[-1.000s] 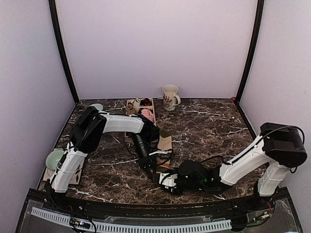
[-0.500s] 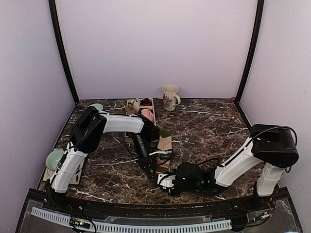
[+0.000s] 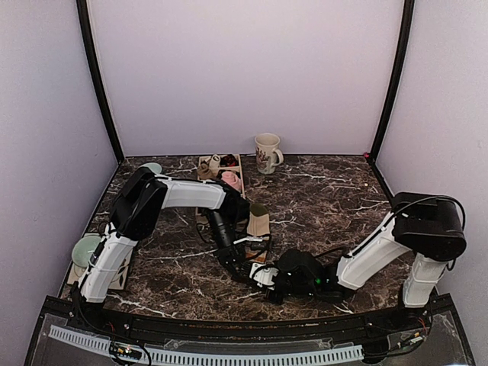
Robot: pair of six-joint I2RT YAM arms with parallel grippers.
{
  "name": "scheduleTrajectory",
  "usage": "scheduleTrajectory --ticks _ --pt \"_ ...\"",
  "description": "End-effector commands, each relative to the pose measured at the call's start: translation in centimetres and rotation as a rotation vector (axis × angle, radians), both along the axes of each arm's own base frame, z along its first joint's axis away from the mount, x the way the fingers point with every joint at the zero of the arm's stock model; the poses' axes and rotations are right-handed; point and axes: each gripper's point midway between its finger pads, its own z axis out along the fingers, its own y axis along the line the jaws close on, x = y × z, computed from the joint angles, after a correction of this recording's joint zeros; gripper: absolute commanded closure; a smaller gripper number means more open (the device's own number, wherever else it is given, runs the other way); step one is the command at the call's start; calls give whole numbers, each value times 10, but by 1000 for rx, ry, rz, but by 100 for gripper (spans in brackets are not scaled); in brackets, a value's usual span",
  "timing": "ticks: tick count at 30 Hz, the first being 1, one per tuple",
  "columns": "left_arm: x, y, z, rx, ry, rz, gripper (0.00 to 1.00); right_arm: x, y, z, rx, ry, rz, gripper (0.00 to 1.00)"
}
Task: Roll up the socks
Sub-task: Pick up the sock from the center of the board.
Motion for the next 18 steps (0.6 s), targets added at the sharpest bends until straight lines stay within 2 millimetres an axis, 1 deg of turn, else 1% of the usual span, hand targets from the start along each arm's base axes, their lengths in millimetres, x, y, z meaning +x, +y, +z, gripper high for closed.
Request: scheduleTrajectory --ticks 1,5,7,8,9,12,13,15,18 --pt "2 16 -12 65 -53 -28 94 -3 -20 -32 -69 103 -49 88" --pt "2 16 -11 64 -53 -24 93 -7 -17 -34 -62 131 -37 90" --pt "3 17 -11 69 -59 -20 89 -11 -16 -36 -71 153 -23 95" --pt "6 17 -10 72 -67 -12 83 -13 -17 -38 -77 168 -20 98" --pt "12 17 -9 68 -83 7 75 -15 -18 -39 -79 183 -18 100" --pt "33 20 0 43 -138 94 52 -21 -21 -39 -69 239 -28 100" --pt "40 23 5 32 -167 118 47 -22 -21 -39 -63 258 -32 100" --pt "51 32 13 27 -230 152 42 -27 -25 -42 -65 299 -38 100" --pt "57 46 23 14 -319 178 41 -32 -30 -48 -69 352 -50 100"
